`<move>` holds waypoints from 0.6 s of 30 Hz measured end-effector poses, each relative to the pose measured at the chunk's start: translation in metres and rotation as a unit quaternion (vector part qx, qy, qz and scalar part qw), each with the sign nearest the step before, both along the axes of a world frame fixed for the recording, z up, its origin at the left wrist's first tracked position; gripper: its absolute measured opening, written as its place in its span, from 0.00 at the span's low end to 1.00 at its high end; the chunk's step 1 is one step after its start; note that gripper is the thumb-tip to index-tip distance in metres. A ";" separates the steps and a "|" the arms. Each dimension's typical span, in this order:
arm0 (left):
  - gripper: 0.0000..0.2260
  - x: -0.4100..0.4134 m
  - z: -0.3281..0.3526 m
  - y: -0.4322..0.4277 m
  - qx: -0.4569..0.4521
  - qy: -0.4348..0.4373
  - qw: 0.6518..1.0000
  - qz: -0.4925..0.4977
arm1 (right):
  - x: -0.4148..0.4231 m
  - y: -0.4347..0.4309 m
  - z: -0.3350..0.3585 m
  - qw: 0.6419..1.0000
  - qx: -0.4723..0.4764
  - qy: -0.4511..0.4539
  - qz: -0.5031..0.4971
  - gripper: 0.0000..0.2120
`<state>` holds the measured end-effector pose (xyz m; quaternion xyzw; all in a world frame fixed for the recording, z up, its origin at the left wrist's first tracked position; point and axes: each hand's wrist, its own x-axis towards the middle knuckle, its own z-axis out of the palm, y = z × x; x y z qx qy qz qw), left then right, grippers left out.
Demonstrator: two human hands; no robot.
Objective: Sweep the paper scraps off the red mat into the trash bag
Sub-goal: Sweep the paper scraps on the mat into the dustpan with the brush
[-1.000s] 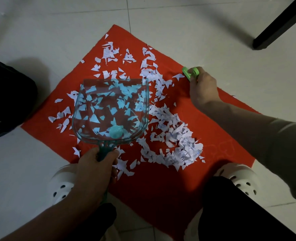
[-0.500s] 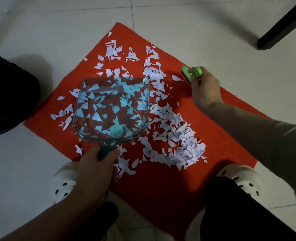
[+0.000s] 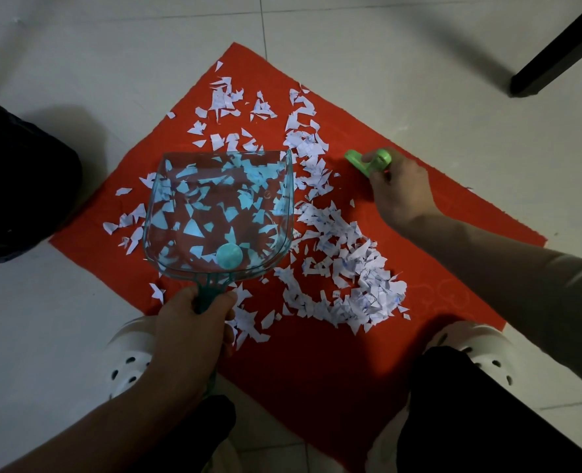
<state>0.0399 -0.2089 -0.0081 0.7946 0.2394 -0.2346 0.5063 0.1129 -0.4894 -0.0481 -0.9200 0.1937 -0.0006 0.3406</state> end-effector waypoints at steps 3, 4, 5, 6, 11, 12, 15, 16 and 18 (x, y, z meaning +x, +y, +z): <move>0.07 0.001 -0.001 0.000 0.001 0.000 1.000 -0.002 | -0.011 0.017 0.001 0.997 0.029 0.012 0.065 0.10; 0.07 0.001 -0.001 0.000 -0.001 0.000 1.000 0.001 | -0.015 0.021 0.001 0.996 0.043 0.010 0.078 0.10; 0.07 0.001 -0.002 -0.001 0.000 0.000 1.000 0.002 | -0.018 0.024 0.003 0.995 0.055 0.005 0.082 0.10; 0.07 0.001 -0.002 0.000 0.001 0.001 1.000 0.001 | -0.020 0.025 0.004 0.995 0.061 -0.005 0.079 0.10; 0.07 0.001 -0.003 0.000 -0.001 0.002 1.000 0.005 | -0.020 0.005 0.003 0.999 0.024 -0.041 0.026 0.10; 0.07 0.001 -0.003 -0.001 -0.002 0.002 1.000 0.007 | -0.019 0.001 0.001 0.999 0.014 -0.037 0.015 0.11; 0.07 0.000 -0.002 -0.001 -0.006 0.006 1.000 0.010 | -0.025 0.003 -0.003 0.999 0.020 -0.006 0.026 0.10; 0.07 0.000 -0.002 -0.001 -0.009 0.006 1.000 0.011 | -0.029 0.008 -0.004 0.998 0.024 0.002 0.049 0.10; 0.07 0.000 -0.002 -0.001 -0.009 0.008 1.000 0.011 | -0.036 0.018 -0.002 0.995 0.033 0.008 0.092 0.10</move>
